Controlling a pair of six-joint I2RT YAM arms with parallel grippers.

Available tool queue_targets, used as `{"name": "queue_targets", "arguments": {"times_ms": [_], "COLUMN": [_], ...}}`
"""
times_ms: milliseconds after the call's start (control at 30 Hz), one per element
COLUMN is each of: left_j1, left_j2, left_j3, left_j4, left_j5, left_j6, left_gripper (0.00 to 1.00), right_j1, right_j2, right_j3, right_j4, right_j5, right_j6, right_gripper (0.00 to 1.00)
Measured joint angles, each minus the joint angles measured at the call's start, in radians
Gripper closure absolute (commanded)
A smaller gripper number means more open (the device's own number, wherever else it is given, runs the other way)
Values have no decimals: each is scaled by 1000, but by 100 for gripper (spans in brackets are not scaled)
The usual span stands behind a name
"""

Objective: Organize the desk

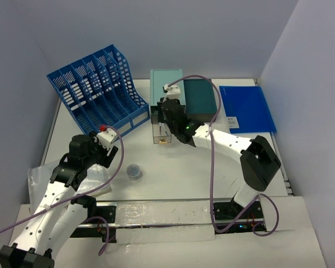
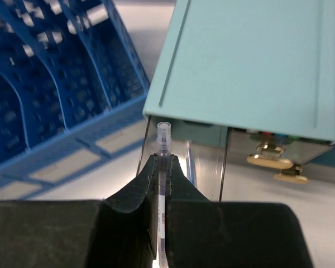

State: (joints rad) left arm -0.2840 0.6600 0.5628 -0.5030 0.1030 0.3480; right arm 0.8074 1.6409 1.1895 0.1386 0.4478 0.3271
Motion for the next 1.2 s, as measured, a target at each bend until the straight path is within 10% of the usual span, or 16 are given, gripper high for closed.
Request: {"name": "queue_targets", "arguments": {"times_ms": [433,1200], "left_j1": [4,73], "left_j2": [-192,-610], "left_j3": [614,294], "left_j4": [-194,-358], "left_j5": [50,112], "left_j6": [49,20], "left_gripper": [17,9], "right_j1": [9,182], "right_j2": [65,-265], "right_j3": [169,-105], "right_j4": [-341,-510], "right_j5": [-91,-26], "right_j6": [51,226], "right_gripper": [41,50]}}
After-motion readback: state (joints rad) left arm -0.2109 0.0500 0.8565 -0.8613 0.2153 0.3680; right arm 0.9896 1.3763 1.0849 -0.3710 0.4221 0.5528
